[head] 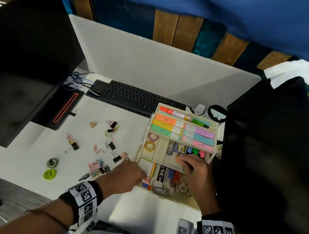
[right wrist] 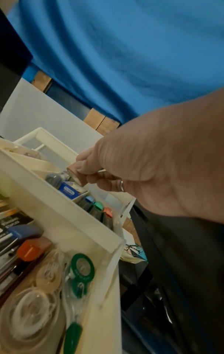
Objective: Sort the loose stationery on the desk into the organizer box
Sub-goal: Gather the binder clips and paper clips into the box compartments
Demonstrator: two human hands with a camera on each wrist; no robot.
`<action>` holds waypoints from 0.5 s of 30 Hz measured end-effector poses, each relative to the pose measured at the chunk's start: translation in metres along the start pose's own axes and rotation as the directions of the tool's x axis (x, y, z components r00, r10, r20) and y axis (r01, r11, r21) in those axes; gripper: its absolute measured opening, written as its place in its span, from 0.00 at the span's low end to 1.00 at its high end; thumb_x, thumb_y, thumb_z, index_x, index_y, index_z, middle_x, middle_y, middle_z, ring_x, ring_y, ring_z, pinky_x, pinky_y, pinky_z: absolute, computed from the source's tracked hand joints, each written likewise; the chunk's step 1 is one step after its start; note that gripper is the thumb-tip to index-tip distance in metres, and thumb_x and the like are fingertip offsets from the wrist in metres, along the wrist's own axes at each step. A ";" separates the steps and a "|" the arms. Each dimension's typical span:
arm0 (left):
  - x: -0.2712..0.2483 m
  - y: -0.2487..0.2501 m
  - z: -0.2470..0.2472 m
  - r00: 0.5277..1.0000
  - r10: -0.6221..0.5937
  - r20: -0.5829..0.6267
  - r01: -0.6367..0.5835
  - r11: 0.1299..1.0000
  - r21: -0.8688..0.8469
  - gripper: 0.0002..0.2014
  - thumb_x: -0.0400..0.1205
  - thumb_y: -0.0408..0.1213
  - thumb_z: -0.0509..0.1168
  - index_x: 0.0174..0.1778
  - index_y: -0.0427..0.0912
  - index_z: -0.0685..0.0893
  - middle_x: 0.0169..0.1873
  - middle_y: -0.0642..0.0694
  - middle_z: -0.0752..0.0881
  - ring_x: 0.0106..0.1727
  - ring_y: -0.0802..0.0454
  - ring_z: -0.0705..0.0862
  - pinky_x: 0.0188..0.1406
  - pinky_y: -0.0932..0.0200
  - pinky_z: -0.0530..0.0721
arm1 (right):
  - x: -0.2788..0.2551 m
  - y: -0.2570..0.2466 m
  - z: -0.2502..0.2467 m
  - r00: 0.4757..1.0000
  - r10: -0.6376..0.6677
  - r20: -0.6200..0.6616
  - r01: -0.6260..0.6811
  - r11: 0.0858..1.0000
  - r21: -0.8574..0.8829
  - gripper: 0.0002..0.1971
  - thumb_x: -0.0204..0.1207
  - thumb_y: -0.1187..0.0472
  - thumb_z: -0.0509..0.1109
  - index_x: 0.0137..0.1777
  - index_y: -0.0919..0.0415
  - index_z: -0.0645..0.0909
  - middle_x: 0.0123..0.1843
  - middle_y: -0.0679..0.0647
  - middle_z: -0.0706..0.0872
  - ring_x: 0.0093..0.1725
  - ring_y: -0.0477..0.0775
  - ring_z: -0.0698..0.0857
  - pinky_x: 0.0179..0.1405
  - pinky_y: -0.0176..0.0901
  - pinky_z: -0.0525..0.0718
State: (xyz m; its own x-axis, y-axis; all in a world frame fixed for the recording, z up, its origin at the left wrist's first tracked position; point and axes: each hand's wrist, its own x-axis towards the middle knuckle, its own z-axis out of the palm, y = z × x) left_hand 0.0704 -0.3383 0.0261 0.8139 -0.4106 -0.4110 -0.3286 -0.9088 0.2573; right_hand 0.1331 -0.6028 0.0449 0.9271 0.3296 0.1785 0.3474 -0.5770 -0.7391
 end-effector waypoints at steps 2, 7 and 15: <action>-0.002 -0.004 0.003 0.998 0.014 -0.055 -0.019 0.996 -0.082 0.10 0.80 0.34 0.63 0.46 0.53 0.88 0.40 0.53 0.91 0.47 0.51 0.86 0.70 0.39 0.70 | 0.001 0.005 0.007 0.999 0.012 0.035 -0.010 0.999 -0.052 0.09 0.79 0.71 0.77 0.52 0.57 0.92 0.49 0.46 0.91 0.53 0.45 0.89 0.54 0.52 0.89; -0.007 -0.014 0.011 0.986 0.065 -0.151 -0.087 0.985 -0.147 0.09 0.81 0.38 0.62 0.45 0.55 0.87 0.40 0.57 0.88 0.45 0.55 0.82 0.67 0.40 0.72 | 0.003 0.007 0.015 0.998 0.036 0.055 -0.030 0.993 -0.111 0.11 0.78 0.75 0.75 0.49 0.58 0.92 0.47 0.47 0.91 0.51 0.50 0.88 0.52 0.57 0.88; -0.021 -0.036 0.008 0.952 0.121 -0.283 -0.208 0.930 -0.302 0.11 0.87 0.39 0.62 0.58 0.52 0.90 0.48 0.55 0.89 0.51 0.57 0.82 0.57 0.53 0.82 | 0.009 -0.032 0.025 0.998 0.019 0.064 -0.021 0.999 0.030 0.09 0.79 0.69 0.79 0.54 0.55 0.93 0.51 0.42 0.92 0.54 0.40 0.89 0.54 0.42 0.89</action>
State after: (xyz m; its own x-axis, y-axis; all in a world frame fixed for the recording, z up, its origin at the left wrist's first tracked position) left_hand 0.0613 -0.2974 0.0180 0.8704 -0.4793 -0.1125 -0.3302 -0.7378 0.5887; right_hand 0.1266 -0.5631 0.0542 0.9224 0.3663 0.1225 0.3239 -0.5607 -0.7621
